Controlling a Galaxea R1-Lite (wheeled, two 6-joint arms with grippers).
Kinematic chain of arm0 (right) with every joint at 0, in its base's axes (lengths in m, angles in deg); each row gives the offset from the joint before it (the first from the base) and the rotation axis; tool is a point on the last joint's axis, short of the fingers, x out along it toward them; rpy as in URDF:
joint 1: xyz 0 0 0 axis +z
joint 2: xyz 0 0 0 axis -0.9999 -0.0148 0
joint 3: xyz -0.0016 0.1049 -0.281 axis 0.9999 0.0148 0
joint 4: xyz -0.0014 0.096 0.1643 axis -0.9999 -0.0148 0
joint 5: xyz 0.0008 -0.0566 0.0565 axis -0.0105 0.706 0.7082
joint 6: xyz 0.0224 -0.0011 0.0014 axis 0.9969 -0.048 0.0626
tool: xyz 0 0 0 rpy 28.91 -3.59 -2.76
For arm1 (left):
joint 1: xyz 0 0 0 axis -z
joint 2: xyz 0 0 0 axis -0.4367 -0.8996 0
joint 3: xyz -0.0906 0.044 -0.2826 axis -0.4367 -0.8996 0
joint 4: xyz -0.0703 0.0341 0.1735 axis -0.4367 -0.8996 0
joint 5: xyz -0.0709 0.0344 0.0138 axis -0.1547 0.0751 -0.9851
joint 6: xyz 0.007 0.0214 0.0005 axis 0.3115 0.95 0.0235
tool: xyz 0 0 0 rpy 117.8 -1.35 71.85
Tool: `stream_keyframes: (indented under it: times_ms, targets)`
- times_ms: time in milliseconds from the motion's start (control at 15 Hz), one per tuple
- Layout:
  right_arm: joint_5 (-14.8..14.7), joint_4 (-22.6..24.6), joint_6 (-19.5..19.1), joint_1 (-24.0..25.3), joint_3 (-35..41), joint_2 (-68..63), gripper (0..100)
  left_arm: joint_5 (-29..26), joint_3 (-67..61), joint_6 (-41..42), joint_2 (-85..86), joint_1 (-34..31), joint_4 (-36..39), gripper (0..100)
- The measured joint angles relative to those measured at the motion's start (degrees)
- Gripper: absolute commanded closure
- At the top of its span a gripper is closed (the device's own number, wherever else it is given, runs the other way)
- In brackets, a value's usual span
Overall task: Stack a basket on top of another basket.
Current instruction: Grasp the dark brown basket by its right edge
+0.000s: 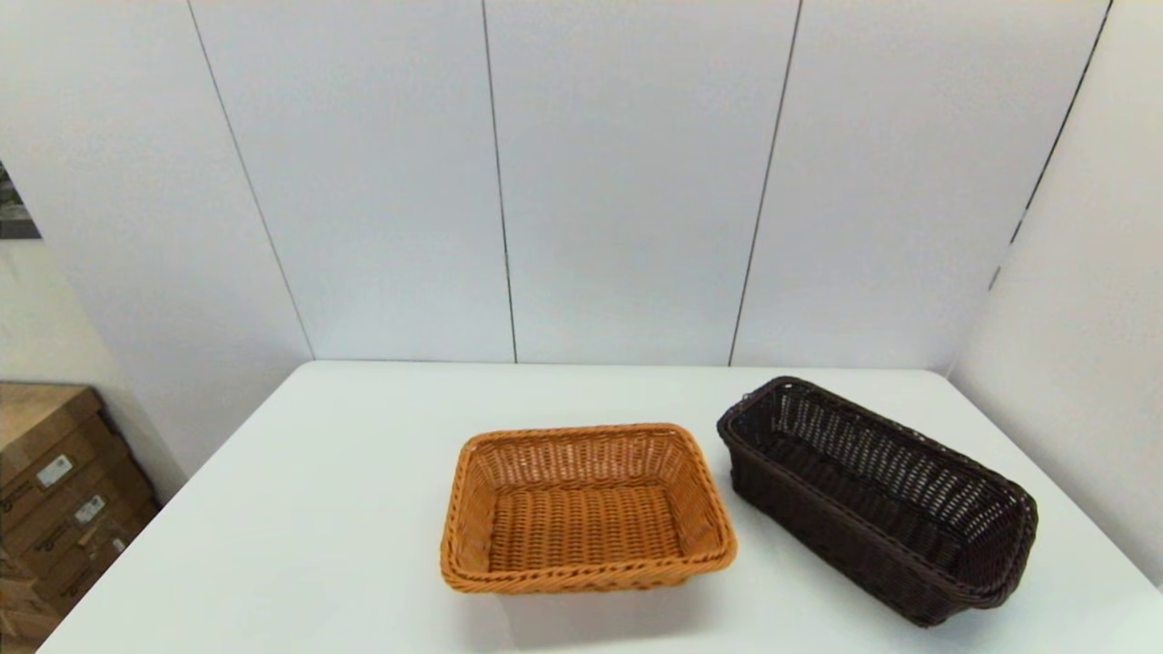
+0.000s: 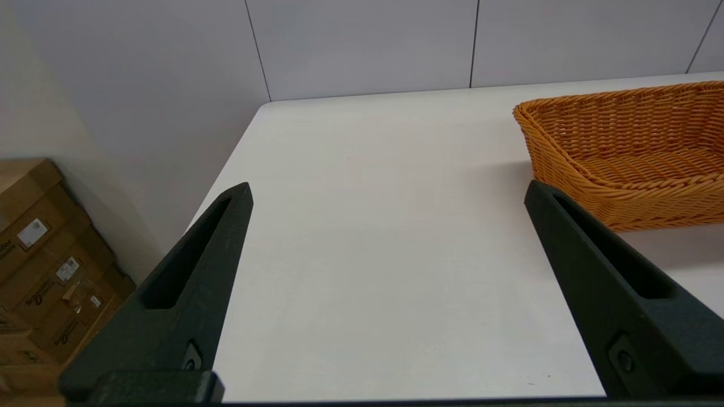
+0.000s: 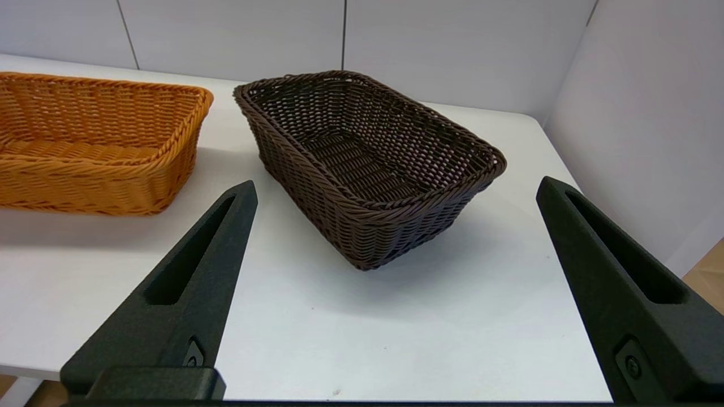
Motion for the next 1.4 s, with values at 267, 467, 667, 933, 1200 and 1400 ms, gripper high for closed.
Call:
stream_keyframes:
  times_ms: [267, 467, 667, 933, 1200, 1400]
  targets:
    - [0.09, 0.73, -0.60, 0.02, 0.00, 0.00, 0, 0.00, 0.00, -0.02, 0.00, 0.00, 0.00, 0]
    - [0.20, 0.79, -1.07, 0.02, -0.07, 0.00, 0, 0.02, 0.00, 0.00, 0.00, -0.04, 0.00, 0]
    - [0.61, 0.87, -1.23, 0.02, -0.77, 0.00, 0, 0.02, 0.00, -0.02, 0.00, -0.04, 0.00, 0]
    - [0.63, 0.89, -1.12, 0.02, -1.48, 0.00, 0, 0.00, 0.00, -0.02, 0.00, -0.02, 0.00, 0]
    - [0.96, 0.79, -1.04, 0.00, -3.66, 0.00, 0, 0.00, 0.00, -0.02, 0.00, 0.00, 0.00, 0]
    - [2.01, 0.11, -1.04, -0.02, -6.44, -0.18, 0, 0.00, 0.00, -0.02, 0.00, -0.02, 0.00, 0]
